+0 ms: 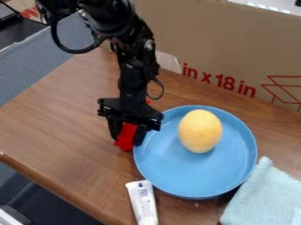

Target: Move the red object to the left side of the table

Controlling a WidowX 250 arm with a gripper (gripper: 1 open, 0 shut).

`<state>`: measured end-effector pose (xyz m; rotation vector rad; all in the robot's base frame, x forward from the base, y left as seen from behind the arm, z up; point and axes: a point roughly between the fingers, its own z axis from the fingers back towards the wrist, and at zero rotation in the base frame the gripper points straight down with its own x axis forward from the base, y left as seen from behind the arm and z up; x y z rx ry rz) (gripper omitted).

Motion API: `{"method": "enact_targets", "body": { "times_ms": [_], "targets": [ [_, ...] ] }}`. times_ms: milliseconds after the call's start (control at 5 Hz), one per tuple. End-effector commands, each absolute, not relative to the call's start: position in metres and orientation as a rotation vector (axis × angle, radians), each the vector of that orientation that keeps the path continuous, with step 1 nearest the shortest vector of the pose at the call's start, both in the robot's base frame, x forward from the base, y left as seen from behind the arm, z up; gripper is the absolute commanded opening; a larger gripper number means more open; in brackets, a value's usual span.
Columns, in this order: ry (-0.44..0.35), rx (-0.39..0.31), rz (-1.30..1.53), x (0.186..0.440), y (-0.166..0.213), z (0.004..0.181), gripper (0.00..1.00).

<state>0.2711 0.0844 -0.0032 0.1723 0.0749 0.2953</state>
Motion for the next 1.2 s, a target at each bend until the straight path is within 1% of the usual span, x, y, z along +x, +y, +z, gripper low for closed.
{"method": "enact_targets", "body": {
  "times_ms": [0, 200, 400, 600, 800, 1000],
  "targets": [
    [0.116, 0.17, 0.382, 0.243, 0.114, -0.032, 0.0],
    [0.124, 0.151, 0.386, 0.242, 0.113, -0.031, 0.0],
    [0.113, 0.149, 0.389, 0.239, 0.118, -0.018, 0.0],
    [0.133, 0.134, 0.392, 0.241, 0.116, 0.0, 0.0],
    [0.122, 0.121, 0.396, 0.241, 0.115, 0.003, 0.0],
    [0.122, 0.108, 0.384, 0.248, 0.112, 0.01, 0.0]
  ]
}}
